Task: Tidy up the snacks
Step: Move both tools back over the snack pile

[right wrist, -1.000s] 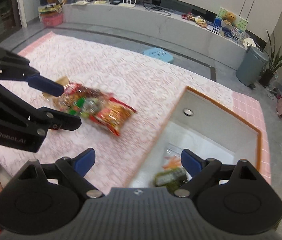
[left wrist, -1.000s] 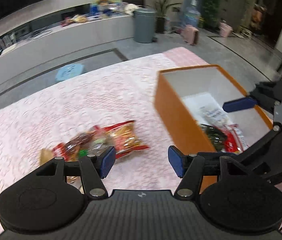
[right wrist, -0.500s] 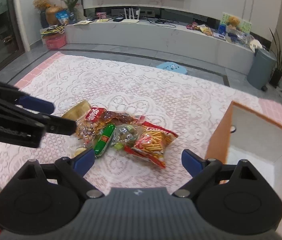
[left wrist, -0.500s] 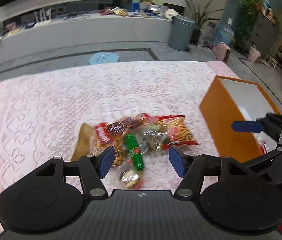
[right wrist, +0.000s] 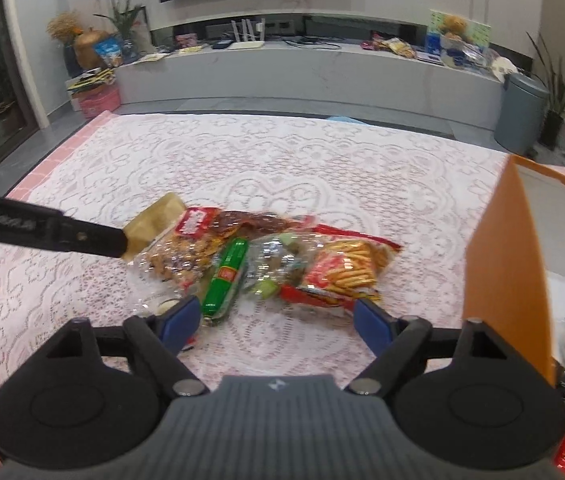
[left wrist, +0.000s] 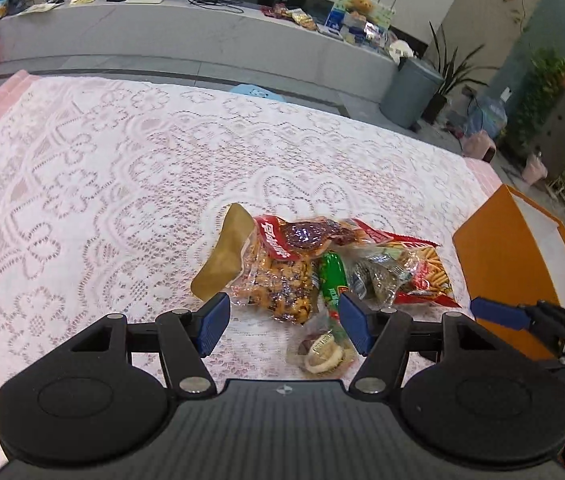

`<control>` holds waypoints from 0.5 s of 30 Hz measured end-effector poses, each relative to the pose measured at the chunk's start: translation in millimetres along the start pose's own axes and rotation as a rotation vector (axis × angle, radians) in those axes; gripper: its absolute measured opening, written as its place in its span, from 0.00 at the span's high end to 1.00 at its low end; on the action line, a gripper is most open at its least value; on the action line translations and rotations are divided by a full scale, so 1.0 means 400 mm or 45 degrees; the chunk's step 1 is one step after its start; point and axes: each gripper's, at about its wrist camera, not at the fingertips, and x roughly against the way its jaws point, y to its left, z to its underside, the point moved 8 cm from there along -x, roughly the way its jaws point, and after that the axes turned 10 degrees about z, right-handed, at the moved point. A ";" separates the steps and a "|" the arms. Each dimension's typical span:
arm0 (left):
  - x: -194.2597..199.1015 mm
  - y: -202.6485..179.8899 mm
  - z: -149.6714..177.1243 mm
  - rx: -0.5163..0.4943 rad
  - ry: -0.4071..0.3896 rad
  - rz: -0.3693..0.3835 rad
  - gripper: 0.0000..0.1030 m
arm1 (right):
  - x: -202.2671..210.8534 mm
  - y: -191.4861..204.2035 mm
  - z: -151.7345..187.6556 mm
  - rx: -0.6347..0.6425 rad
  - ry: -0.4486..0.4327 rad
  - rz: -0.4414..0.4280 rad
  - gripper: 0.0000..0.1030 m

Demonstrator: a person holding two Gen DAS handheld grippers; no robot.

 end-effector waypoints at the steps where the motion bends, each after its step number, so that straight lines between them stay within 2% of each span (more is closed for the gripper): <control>1: -0.005 0.001 0.006 0.000 -0.002 0.020 0.29 | -0.006 0.007 0.003 0.008 -0.005 -0.005 0.25; 6: -0.030 -0.010 0.047 0.026 0.005 0.108 0.29 | -0.032 0.000 0.010 0.036 -0.055 0.103 0.28; 9: -0.050 -0.019 0.073 0.071 0.019 0.118 0.29 | -0.036 -0.012 0.014 0.035 -0.053 0.102 0.32; 13: -0.068 -0.025 0.096 0.162 0.034 0.135 0.32 | -0.033 -0.043 0.014 -0.017 -0.055 0.111 0.32; 15: -0.077 -0.032 0.102 0.166 0.036 0.131 0.32 | -0.032 -0.053 0.011 -0.013 -0.066 0.126 0.32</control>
